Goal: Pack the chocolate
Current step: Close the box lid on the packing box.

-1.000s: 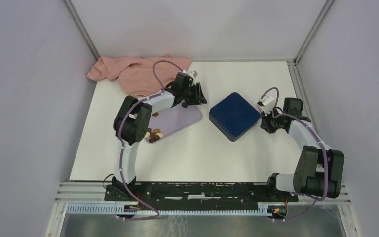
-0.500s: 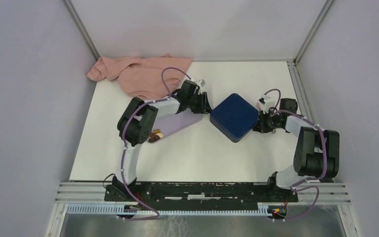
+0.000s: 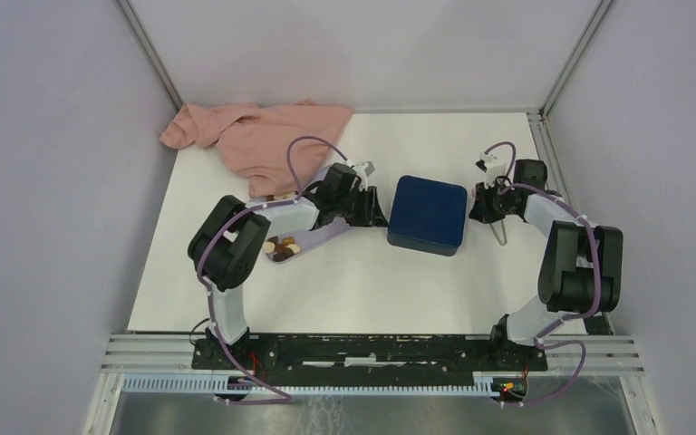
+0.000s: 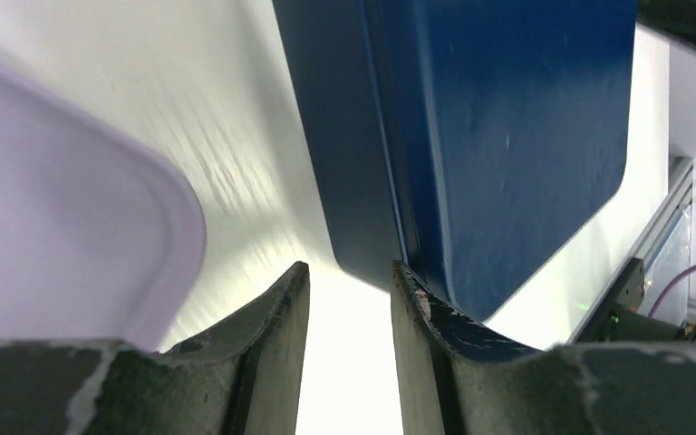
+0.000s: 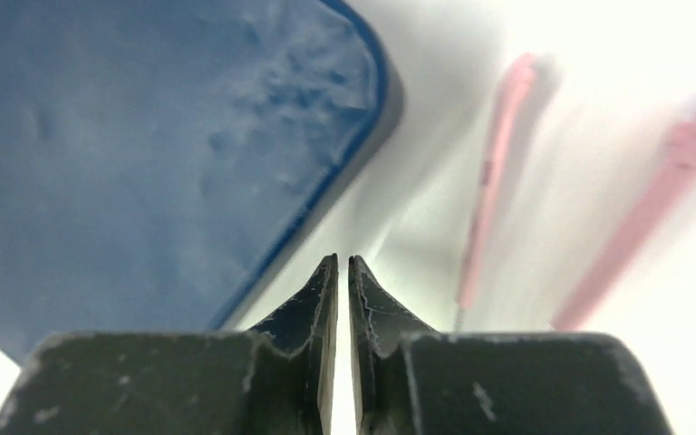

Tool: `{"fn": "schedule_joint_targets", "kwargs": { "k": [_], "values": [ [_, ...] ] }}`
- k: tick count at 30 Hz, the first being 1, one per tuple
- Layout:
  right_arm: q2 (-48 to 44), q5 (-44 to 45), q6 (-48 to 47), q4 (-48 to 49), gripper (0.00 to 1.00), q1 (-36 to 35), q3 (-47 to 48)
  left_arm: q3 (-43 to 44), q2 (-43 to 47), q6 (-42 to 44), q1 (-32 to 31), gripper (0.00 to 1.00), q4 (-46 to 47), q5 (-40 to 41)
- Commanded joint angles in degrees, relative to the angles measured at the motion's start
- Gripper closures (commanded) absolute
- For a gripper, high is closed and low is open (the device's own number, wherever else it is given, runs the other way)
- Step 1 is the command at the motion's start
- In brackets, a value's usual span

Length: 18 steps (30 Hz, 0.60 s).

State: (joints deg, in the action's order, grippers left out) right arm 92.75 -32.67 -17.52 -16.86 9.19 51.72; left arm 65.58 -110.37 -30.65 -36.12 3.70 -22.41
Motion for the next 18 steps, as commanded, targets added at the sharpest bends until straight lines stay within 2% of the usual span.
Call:
{"fn": "schedule_joint_targets", "kwargs": {
  "k": [1,4,7,10,14,18],
  "values": [
    [-5.55,12.11,-4.39,0.32,0.86,0.04,0.60,-4.38,7.05,-1.99,-0.63,0.55,1.31,4.26],
    [-6.47,12.15,-4.10,0.26,0.86,-0.04,-0.01,-7.02,10.84,-1.73,-0.34,0.52,-0.16,8.59],
    [-7.13,10.04,-3.41,-0.38,0.87,-0.93,-1.35,-8.38,14.11,-2.17,-0.10,0.47,-0.10,9.37],
    [-8.67,11.07,-3.32,-0.15,0.87,-2.68,-4.12,-8.54,16.66,-2.83,-0.04,0.37,0.58,8.94],
    [-9.03,13.33,-3.17,-2.50,0.87,-4.14,-4.10,-8.61,16.64,-4.67,0.72,0.15,5.47,4.93],
    [-10.32,15.42,-3.73,-2.58,0.87,-5.40,-5.17,-4.76,11.95,-4.59,0.85,0.06,6.08,2.39]
  ]
}}
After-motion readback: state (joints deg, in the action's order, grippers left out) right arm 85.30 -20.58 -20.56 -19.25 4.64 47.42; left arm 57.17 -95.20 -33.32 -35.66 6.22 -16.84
